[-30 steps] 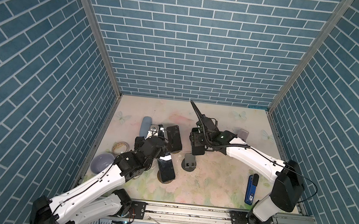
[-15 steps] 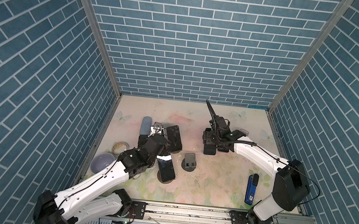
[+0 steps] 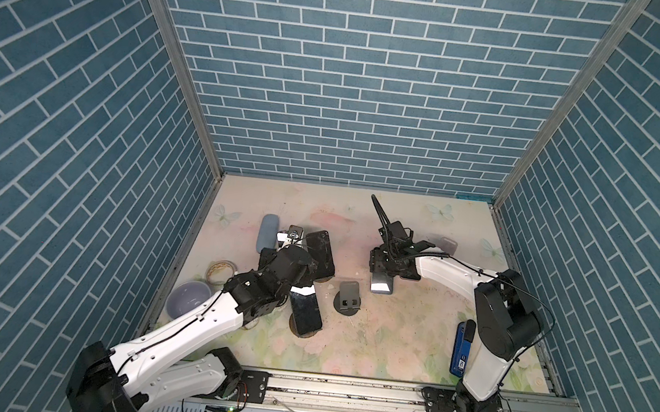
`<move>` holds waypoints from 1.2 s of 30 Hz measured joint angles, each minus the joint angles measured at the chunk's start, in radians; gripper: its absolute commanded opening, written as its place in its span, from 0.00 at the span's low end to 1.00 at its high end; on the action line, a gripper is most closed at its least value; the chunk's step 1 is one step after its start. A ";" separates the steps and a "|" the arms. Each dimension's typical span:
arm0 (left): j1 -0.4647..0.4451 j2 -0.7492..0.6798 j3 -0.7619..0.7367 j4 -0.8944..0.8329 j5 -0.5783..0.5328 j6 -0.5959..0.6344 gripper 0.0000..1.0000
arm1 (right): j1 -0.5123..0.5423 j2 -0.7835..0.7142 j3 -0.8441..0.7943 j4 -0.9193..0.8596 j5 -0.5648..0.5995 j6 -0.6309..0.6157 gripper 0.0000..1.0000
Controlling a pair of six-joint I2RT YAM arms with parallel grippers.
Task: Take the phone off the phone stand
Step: 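Carry the teal-edged phone beside the purple-cased phone and lower it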
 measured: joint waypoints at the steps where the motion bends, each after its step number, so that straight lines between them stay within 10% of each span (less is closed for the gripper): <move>1: 0.000 0.000 0.000 0.002 0.000 0.000 1.00 | -0.005 0.008 0.000 0.000 -0.002 -0.004 0.54; 36: 0.000 0.000 0.000 0.028 -0.004 0.011 1.00 | -0.082 0.265 0.253 -0.018 0.027 -0.052 0.63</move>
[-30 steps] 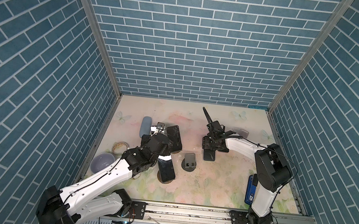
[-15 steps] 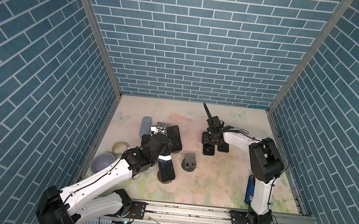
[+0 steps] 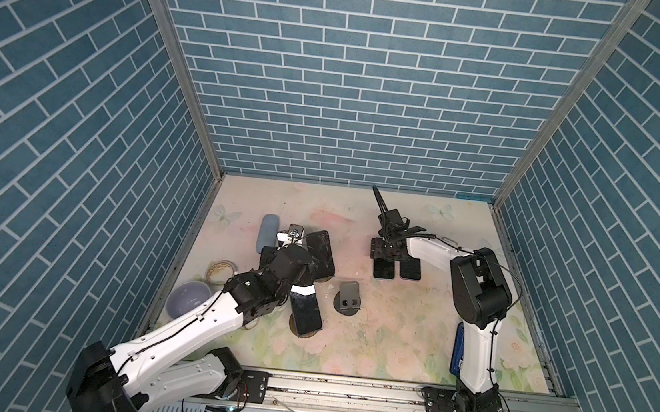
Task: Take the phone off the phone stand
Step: 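Carry the teal-edged phone beside the purple-cased phone and lower it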
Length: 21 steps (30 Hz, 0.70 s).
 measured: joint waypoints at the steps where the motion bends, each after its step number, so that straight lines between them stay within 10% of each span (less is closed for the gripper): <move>1: 0.000 0.000 0.000 0.000 0.000 0.000 1.00 | 0.000 0.002 0.002 0.001 0.006 0.000 0.64; 21: 0.000 0.000 0.000 0.008 0.000 0.000 1.00 | -0.001 0.007 0.003 0.000 0.044 0.002 0.78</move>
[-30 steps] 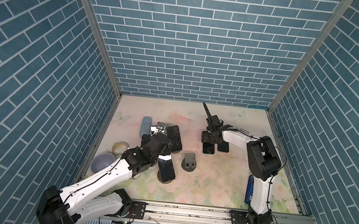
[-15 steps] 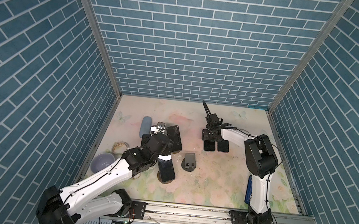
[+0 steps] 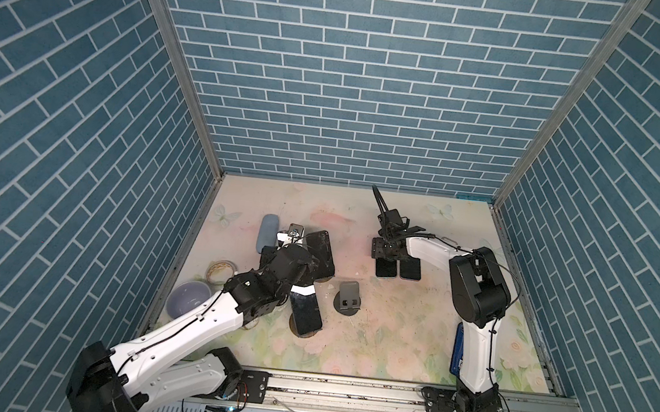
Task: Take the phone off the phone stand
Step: 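Carry the teal-edged phone beside the purple-cased phone and lower it, then lay the teal-edged phone flat and open the right gripper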
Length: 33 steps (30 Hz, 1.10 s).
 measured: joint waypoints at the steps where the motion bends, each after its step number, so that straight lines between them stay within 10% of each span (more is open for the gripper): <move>1: 0.000 0.000 0.000 0.000 0.000 0.000 1.00 | 0.000 0.000 0.000 0.000 0.003 0.000 0.78; 33: 0.000 0.040 0.000 -0.002 0.031 0.005 1.00 | -0.003 -0.032 -0.009 -0.021 -0.012 0.006 0.86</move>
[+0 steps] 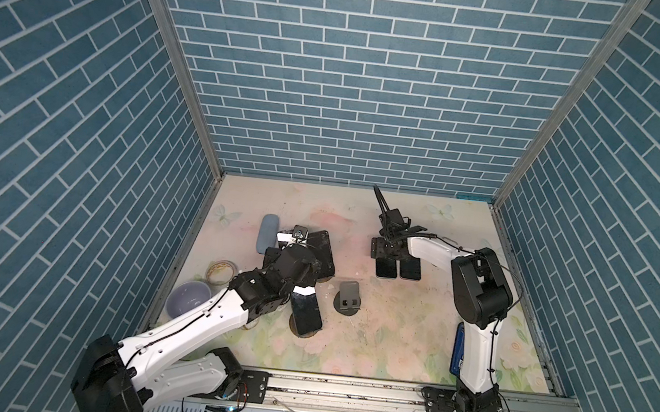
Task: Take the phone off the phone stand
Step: 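Lay the teal-edged phone flat and open the right gripper, then raise the right gripper and move it back toward the phone stands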
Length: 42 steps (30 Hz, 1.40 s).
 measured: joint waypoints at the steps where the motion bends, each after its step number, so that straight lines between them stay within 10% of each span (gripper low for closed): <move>1: 0.000 0.001 0.000 0.000 0.002 0.001 1.00 | 0.000 -0.012 -0.005 -0.002 0.000 0.000 0.86; 42: -0.143 0.191 0.256 -0.135 -0.024 -0.126 1.00 | 0.021 -0.408 -0.340 0.053 -0.041 0.040 0.89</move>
